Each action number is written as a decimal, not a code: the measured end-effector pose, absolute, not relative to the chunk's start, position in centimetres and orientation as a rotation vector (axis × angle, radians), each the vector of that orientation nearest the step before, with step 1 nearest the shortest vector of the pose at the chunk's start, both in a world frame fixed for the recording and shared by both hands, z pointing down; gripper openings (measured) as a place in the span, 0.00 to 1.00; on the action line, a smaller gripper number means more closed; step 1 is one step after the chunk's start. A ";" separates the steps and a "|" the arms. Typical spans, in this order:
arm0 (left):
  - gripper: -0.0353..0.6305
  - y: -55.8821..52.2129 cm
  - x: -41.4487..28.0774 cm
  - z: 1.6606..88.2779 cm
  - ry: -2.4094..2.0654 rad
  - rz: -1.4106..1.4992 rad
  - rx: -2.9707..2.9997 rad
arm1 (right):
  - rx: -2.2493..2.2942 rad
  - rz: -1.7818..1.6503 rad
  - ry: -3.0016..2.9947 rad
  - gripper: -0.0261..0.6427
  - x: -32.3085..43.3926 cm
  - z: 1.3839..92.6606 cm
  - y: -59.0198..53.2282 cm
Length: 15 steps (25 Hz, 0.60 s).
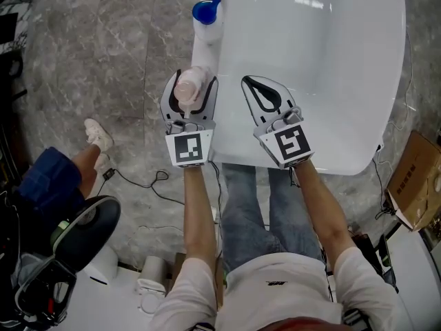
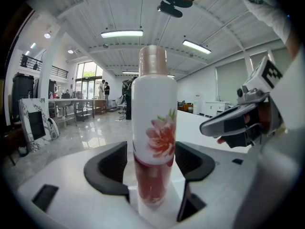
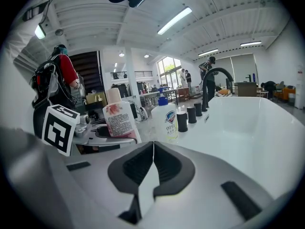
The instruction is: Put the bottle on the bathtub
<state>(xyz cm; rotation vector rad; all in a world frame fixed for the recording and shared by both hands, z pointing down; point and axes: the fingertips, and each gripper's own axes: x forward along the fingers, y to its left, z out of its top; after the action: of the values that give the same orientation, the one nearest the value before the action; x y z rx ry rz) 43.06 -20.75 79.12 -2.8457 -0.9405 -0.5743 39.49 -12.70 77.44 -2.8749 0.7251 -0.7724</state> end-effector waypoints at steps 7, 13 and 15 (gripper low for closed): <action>0.50 -22.1 41.5 76.6 -0.897 -0.561 -2.875 | -2.901 -0.719 0.684 0.03 38.6 75.2 -11.8; 0.50 -23.0 39.2 72.1 -0.860 -0.560 -2.926 | -2.924 -0.671 0.688 0.03 37.6 70.6 -11.5; 0.46 -23.3 38.1 70.2 -0.855 -0.558 -2.916 | -2.940 -0.648 0.699 0.03 37.1 68.7 -11.7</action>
<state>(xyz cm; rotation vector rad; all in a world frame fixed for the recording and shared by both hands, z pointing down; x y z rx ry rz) 38.09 -23.32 70.24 -2.9162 -0.8549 -0.5578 37.12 -11.68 68.74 -2.9398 0.6990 -0.6482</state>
